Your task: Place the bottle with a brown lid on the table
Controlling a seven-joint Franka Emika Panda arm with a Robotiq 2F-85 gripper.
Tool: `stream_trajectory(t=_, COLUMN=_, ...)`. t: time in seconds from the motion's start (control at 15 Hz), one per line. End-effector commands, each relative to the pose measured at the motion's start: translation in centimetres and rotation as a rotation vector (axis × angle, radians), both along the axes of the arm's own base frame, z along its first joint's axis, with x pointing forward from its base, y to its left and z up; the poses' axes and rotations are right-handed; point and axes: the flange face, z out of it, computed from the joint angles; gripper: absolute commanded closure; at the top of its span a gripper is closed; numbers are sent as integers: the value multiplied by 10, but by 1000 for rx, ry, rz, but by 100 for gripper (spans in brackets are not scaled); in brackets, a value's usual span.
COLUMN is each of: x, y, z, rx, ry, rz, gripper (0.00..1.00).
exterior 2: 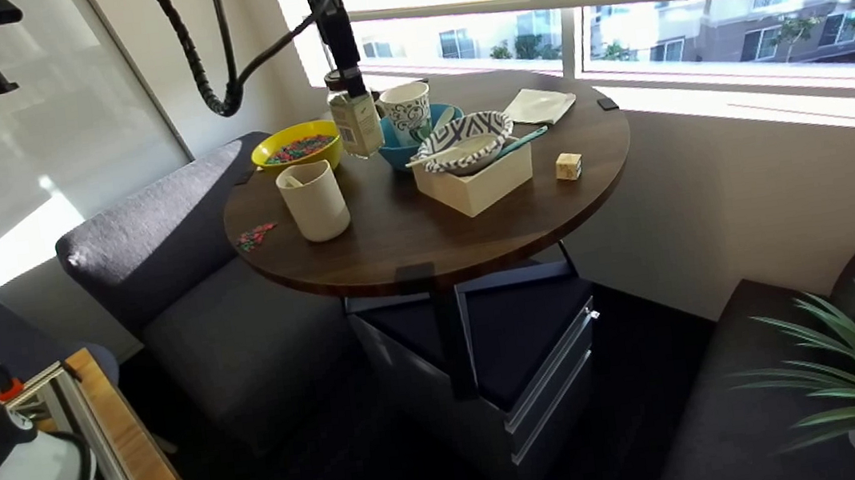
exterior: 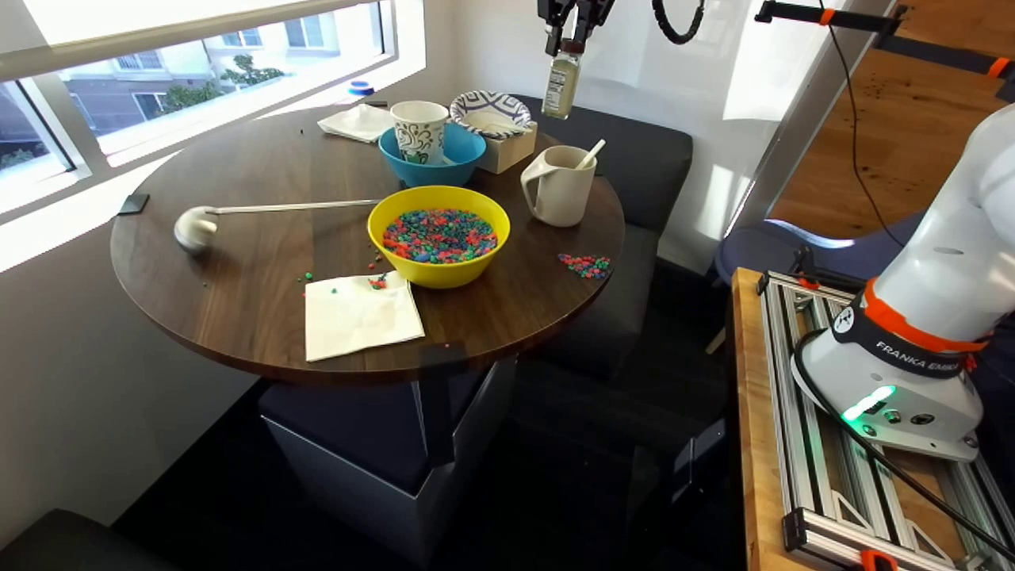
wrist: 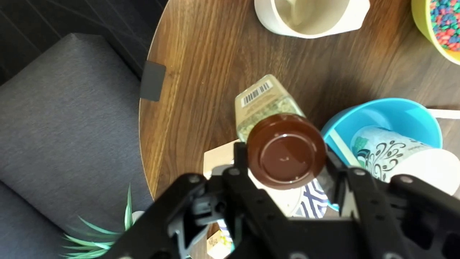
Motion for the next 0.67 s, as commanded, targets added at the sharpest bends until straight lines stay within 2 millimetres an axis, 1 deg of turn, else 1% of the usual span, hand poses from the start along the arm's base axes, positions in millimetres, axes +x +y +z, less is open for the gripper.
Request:
stream_trajectory(t=0.0, x=-3, y=-12, z=-21, rx=-40, ry=34, rz=-23, gripper=76)
stream_trajectory(t=0.13, x=-10, y=-21, z=-37, rx=-22, ry=72, rz=-42, gripper=76)
stream_trajectory(t=0.27, x=-12, y=-29, z=-53, rx=-3, ry=65, rz=-70, gripper=76)
stream_trajectory(t=0.4, x=-9, y=-37, z=-67, rx=-17, ry=47, rz=-100, gripper=76)
stream_trajectory(t=0.6, x=-5, y=-43, z=-80, rx=-34, ry=23, rz=-126, gripper=76)
